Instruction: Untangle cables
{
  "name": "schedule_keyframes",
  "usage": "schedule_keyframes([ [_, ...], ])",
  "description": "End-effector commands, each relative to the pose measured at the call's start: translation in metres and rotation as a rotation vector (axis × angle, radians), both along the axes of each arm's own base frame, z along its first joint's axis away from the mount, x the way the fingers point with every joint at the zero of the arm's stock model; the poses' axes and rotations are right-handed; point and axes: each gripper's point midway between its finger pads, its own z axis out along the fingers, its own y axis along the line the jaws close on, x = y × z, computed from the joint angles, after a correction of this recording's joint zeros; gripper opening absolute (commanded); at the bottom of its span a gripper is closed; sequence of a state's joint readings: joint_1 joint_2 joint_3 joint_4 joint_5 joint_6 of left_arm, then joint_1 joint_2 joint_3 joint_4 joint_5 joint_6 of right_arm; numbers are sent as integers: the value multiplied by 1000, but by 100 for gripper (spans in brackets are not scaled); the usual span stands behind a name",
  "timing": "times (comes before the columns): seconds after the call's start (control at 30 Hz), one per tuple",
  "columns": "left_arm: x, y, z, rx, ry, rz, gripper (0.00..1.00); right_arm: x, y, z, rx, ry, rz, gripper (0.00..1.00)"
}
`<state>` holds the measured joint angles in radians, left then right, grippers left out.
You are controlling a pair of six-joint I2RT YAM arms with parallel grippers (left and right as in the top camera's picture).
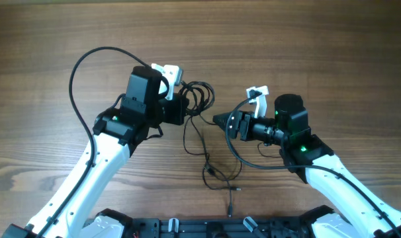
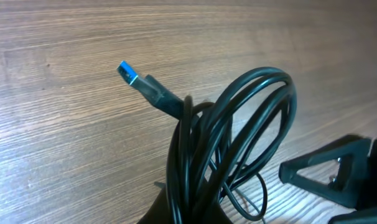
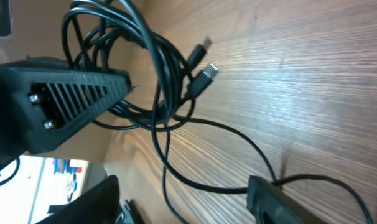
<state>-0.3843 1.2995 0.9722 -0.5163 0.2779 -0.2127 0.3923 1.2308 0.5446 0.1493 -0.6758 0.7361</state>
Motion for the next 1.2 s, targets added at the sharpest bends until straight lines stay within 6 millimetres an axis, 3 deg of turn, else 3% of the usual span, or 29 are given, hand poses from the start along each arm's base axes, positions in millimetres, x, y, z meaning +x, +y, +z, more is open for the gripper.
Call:
schedule_keyframes([
  [0.0, 3, 5, -2, -32, 40, 95, 4, 0, 2, 8, 12, -26, 11, 74],
  [0.23, -6, -9, 1, -100, 83, 55, 4, 1, 16, 28, 37, -162, 59, 77],
  [0.43, -15, -27, 10, -179, 101, -30, 4, 30, 2, 26, -2, -153, -171, 50],
  [0.6, -26, -45, 14, -183, 72, -131, 4, 36, 5, 42, 49, -199, -185, 36],
  [0.73, -37, -58, 14, -155, 40, -217, 4, 36, 8, 52, 109, -174, -191, 6],
  [0.77, -35, -57, 13, -140, 30, -216, 4, 33, 11, 58, 134, -185, -166, 5],
  [0.97, -2, 12, -13, 206, -45, 89, 4, 35, 14, 109, 277, -347, -130, 5],
  [1.17, 1, 62, -21, 385, -34, 307, 8, 56, -17, 126, 320, -386, -230, 5],
])
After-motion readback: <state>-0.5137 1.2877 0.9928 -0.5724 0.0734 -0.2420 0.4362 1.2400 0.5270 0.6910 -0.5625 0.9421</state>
